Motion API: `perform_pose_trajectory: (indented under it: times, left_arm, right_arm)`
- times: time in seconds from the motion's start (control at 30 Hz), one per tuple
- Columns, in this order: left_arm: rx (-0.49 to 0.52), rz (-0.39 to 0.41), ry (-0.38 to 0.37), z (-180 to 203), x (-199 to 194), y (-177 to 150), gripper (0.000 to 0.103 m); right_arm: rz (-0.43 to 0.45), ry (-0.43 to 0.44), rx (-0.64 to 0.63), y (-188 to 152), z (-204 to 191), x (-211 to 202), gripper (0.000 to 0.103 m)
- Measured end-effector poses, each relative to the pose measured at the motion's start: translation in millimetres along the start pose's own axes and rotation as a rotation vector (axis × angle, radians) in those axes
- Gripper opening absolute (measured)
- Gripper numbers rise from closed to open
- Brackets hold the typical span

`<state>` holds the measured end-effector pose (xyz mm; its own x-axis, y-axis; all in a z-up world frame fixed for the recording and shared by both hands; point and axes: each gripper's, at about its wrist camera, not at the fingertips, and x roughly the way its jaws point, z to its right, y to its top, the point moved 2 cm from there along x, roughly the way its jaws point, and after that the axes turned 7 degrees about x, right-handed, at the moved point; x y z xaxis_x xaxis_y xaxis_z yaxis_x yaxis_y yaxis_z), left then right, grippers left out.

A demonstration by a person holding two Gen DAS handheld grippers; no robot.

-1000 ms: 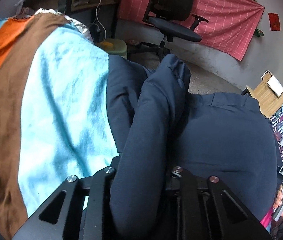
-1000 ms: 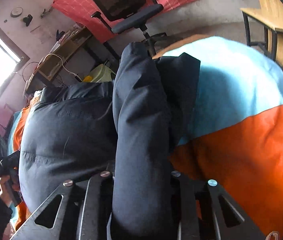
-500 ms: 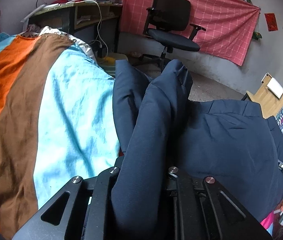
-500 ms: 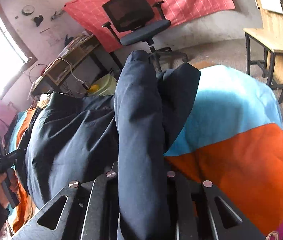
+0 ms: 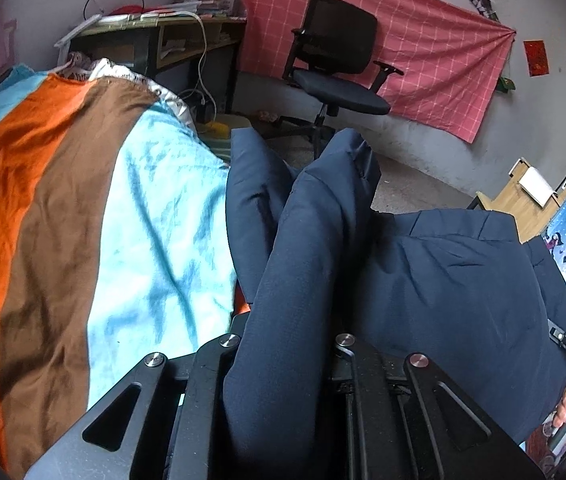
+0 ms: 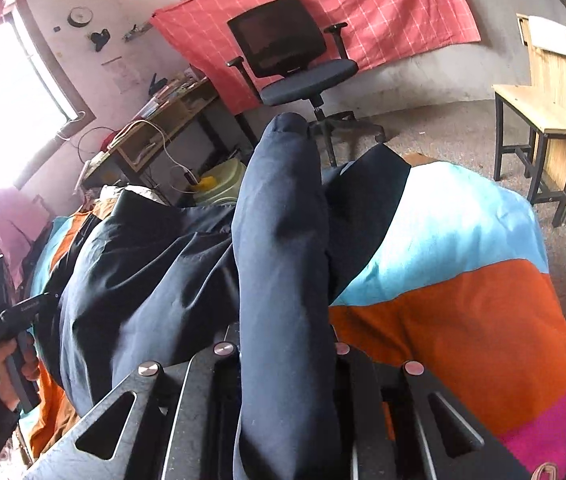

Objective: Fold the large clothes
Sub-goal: 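Hold the folded edge with both tools and press it onto the bundle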

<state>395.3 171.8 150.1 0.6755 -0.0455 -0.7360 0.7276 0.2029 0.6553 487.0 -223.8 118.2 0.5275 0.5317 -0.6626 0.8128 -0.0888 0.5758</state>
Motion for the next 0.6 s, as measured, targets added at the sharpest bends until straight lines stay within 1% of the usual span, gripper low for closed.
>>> perform_pose_trajectory:
  times: [0.17, 0.27, 0.43, 0.6]
  left_arm:
    - [0.002, 0.013, -0.022, 3.2, -23.7, -1.6, 0.012]
    - [0.006, 0.009, -0.036, 1.6, -31.1, -4.4, 0.012]
    - [0.02, -0.013, -0.041, 2.3, -34.8, -15.0, 0.012]
    - [0.034, -0.05, -0.052, -1.4, -30.1, -36.0, 0.012]
  right_arm:
    - [0.019, 0.0, -0.021, 0.3, -15.9, -23.6, 0.014]
    - [0.029, -0.001, -0.031, -2.8, -20.4, -35.2, 0.014]
    - [0.021, -0.012, -0.032, -13.1, -22.1, -42.6, 0.014]
    - [-0.008, -0.023, -0.03, -29.0, -18.8, -44.4, 0.014]
